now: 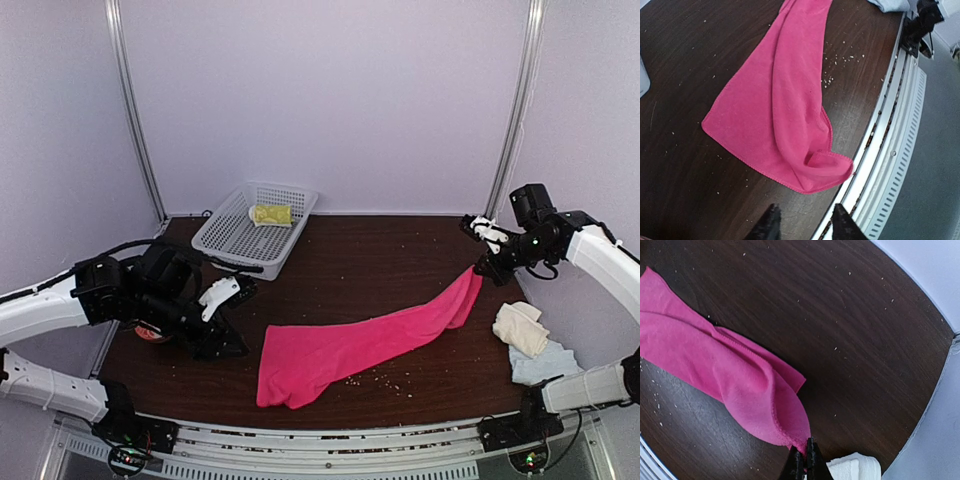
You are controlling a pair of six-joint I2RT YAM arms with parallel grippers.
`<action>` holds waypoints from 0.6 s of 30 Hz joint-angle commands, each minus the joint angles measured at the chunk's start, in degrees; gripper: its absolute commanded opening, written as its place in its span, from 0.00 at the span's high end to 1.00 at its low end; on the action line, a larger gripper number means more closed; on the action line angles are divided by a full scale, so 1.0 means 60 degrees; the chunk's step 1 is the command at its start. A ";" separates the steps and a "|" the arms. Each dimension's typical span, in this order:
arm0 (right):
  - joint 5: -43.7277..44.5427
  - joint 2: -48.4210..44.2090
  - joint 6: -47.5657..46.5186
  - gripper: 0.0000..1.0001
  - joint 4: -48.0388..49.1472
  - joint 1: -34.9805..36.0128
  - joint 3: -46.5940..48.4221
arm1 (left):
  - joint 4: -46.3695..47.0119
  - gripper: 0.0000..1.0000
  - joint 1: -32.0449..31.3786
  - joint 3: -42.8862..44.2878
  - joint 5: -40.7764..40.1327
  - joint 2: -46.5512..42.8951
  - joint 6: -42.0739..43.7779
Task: Roll the towels
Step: Adjust the towel at the center of the board, then pick up the towel from the center of the board.
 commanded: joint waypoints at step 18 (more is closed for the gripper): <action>-0.0234 0.1040 -0.0791 1.00 0.0299 -0.0044 -0.0072 | 0.3933 0.55 0.2474 0.0931 -0.0908 0.5986 -0.1011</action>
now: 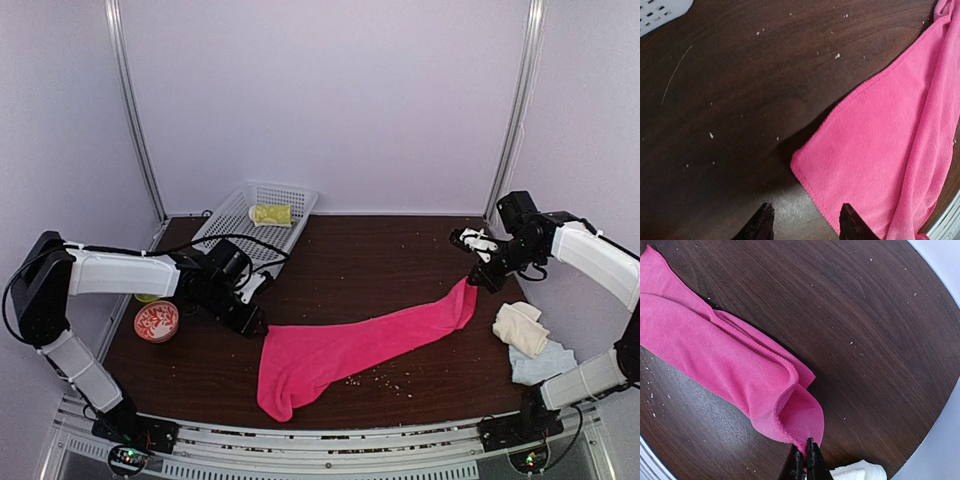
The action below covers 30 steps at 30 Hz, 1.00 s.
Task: Roll the towels
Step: Pick up the towel from the center of the board.
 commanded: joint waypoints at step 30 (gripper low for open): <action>0.0521 0.1739 0.1831 1.00 0.0394 -0.0744 0.5428 | -0.0647 1.00 0.0127 0.2292 -0.3949 -0.4712 0.1243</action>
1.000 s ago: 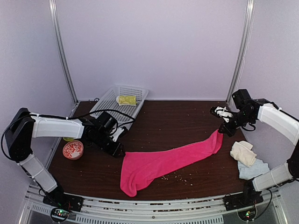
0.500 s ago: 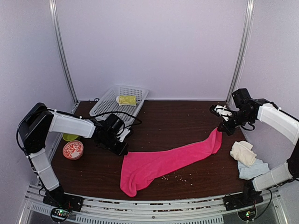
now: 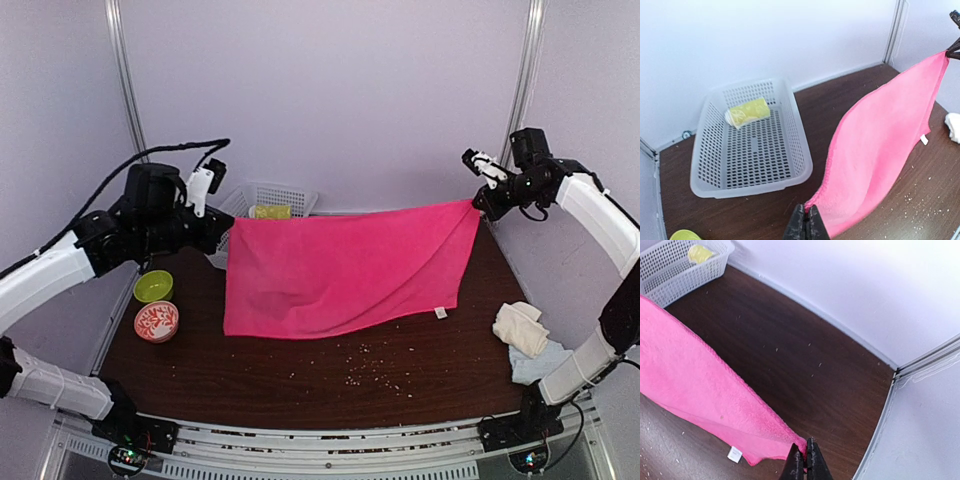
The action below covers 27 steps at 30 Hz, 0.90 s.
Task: Roll the towels
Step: Pick up the towel from the center of the board, then flatten out the towel at the center of the board.
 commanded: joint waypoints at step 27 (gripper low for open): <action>-0.3242 -0.5662 -0.0911 0.98 -0.2351 -0.0288 -0.2065 | -0.3029 1.00 0.0046 0.0272 0.1572 -0.3969 -0.0662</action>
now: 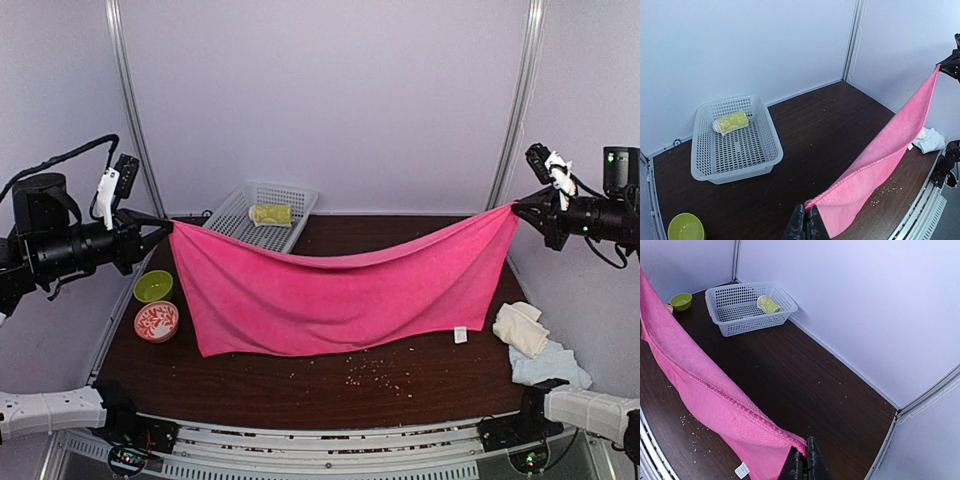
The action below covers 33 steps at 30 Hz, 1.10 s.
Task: Roll the towels
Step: Flatten out the towel at the center of the board.
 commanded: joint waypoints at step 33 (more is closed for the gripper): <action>-0.0519 0.3071 0.0303 1.00 0.0663 -0.0095 -0.0354 | 0.2960 1.00 0.1522 -0.1517 0.2951 0.1776 0.1884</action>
